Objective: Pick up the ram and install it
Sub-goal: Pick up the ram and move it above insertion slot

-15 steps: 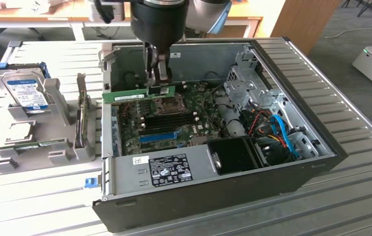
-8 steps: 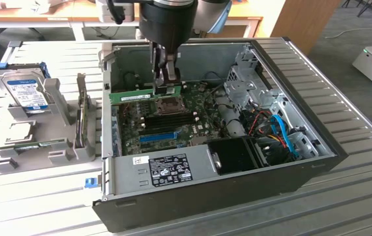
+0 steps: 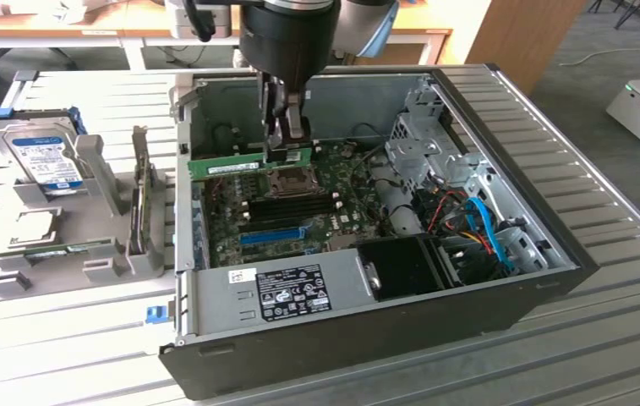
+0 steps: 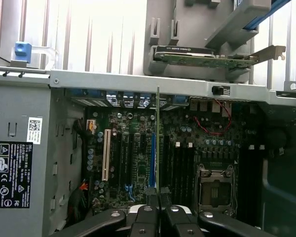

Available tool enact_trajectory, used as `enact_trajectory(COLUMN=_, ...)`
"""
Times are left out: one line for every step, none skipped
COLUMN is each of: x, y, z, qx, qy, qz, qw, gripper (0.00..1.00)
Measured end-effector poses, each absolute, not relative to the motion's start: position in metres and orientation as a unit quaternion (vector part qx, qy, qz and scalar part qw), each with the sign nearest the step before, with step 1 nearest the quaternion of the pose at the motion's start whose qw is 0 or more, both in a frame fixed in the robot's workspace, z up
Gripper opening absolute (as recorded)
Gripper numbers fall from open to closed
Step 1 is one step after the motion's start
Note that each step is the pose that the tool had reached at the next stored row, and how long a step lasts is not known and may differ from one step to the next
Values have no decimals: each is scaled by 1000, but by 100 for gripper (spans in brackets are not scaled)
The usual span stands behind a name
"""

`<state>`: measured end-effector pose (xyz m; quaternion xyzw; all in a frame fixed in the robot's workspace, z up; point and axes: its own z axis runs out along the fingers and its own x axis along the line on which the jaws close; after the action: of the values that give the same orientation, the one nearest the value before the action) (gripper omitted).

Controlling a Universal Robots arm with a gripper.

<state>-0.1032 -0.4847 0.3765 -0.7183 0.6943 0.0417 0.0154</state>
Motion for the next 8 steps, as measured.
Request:
enact_trajectory(x=-103, y=-485, z=377, qx=-718, qy=694, qz=42, qw=15, gripper=13)
enact_trajectory(x=-103, y=-485, z=377, qx=-718, qy=694, qz=42, qw=15, gripper=13)
enact_trajectory(x=-100, y=-485, z=376, qx=-718, qy=694, qz=42, qw=15, gripper=13)
enact_trajectory(x=-98, y=-485, z=377, qx=-718, qy=694, qz=42, qw=15, gripper=13)
enact_trajectory(x=-95, y=-485, z=377, qx=-718, qy=694, qz=42, qw=15, gripper=13)
enact_trajectory(x=-92, y=-485, z=376, qx=-718, qy=694, qz=42, qw=15, gripper=13)
enact_trajectory(x=-89, y=-485, z=377, qx=-718, qy=694, qz=42, qw=15, gripper=13)
enact_trajectory(x=-86, y=-485, z=377, qx=-718, qy=694, qz=42, qw=15, gripper=13)
